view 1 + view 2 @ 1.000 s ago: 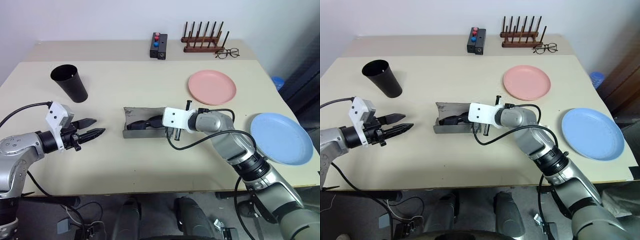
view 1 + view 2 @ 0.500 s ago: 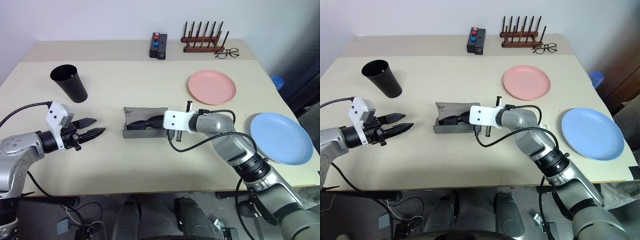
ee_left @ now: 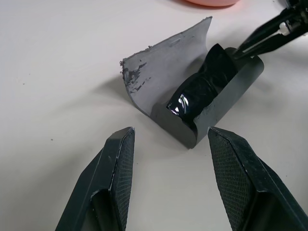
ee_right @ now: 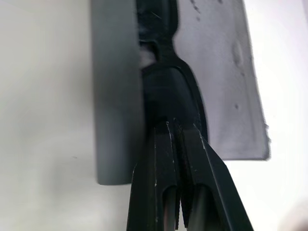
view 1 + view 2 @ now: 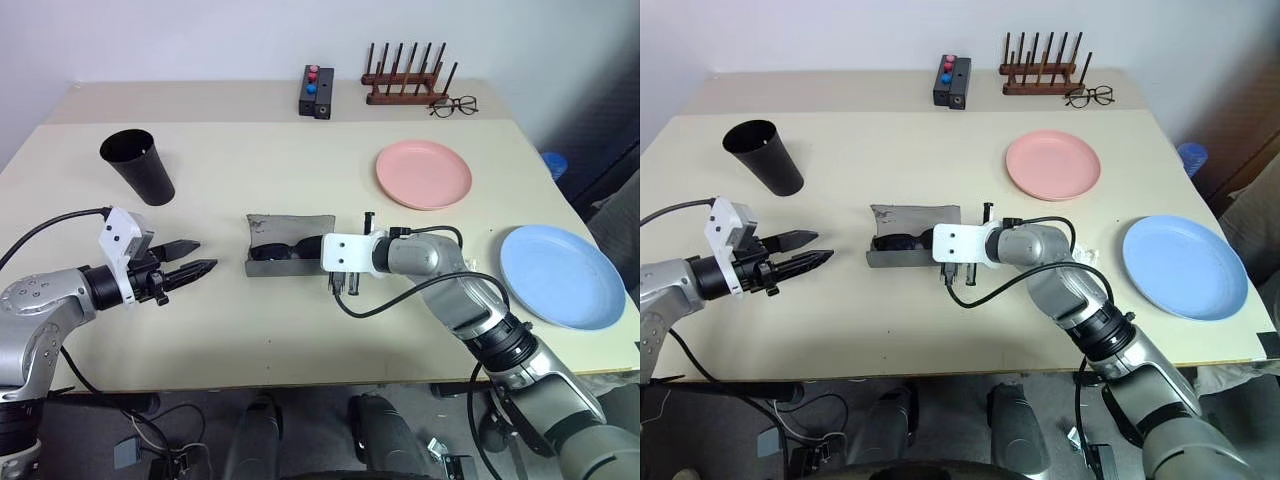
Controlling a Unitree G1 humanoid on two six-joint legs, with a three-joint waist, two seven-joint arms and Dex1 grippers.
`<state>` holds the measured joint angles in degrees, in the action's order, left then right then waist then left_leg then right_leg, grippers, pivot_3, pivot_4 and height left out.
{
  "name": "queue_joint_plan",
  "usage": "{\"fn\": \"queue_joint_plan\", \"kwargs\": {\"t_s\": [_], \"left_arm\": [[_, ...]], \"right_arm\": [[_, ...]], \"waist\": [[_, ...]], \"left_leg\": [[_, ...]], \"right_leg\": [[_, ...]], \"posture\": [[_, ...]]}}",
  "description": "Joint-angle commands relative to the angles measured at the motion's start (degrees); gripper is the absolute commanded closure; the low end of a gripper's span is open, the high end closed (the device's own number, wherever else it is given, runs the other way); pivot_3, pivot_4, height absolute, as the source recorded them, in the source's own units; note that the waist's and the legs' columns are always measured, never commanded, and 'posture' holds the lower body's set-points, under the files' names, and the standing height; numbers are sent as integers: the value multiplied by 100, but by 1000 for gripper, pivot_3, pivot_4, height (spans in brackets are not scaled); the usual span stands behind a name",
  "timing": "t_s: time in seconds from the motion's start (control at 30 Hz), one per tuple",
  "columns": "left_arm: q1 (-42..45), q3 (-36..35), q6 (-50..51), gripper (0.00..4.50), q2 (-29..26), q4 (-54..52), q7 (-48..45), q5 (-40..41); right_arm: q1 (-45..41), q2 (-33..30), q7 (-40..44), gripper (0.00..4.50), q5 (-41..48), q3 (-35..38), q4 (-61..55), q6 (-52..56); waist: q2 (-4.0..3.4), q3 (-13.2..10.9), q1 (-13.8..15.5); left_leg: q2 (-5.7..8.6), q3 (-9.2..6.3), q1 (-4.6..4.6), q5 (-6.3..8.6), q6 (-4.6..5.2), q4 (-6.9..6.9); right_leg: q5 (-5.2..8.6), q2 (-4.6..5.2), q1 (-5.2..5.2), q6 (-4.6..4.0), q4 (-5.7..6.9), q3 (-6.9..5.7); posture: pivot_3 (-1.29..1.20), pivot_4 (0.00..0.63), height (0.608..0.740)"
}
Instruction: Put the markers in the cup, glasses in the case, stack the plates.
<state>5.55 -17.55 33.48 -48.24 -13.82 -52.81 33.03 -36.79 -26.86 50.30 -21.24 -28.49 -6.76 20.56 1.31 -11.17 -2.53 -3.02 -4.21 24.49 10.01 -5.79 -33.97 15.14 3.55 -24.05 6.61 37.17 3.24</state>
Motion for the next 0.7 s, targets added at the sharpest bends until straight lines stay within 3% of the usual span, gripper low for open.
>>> {"fn": "queue_joint_plan", "kwargs": {"t_s": [0.03,0.17,0.3,0.37,0.57,0.7], "left_arm": [[76,-63,-78,2042,5,-85,15,30],[606,75,171,2042,23,240,183,60],[1759,534,353,3326,217,980,405,-148],[2472,1037,144,4416,390,1438,346,-506],[4183,2232,-512,4469,1094,3220,0,-1521],[4858,2705,-905,4469,1516,4376,-123,-2119]], "right_arm": [[-48,2,40,4426,57,133,-314,16],[-119,-2,147,4426,306,367,-436,45],[-102,-58,207,4500,514,505,-511,-57],[-10,-167,307,4500,683,588,-642,-198],[371,-561,552,4500,1160,921,-1205,-288],[610,-754,580,4500,1357,1119,-1540,-95]], "waist": [[0,0,-1],[0,0,21],[3,2,39],[3,2,46],[4,1,110],[3,1,126]], "left_leg": [[0,0,0,0,0,0],[0,0,0,0,0,-1],[1,-3,-2,-1,-1,-11],[3,-3,-2,-1,-1,-14],[6,-3,-2,-1,-1,-14],[5,-6,-3,-1,-1,-12]], "right_leg": [[0,0,0,0,0,0],[0,0,1,0,0,0],[0,-1,11,1,-1,-1],[-1,0,17,3,-5,-1],[-7,-2,20,22,-7,-1],[-7,-4,18,24,-3,-2]], "posture": [[0,150,738],[0,150,738],[0,150,738],[0,150,738],[0,150,738],[0,150,738]]}}
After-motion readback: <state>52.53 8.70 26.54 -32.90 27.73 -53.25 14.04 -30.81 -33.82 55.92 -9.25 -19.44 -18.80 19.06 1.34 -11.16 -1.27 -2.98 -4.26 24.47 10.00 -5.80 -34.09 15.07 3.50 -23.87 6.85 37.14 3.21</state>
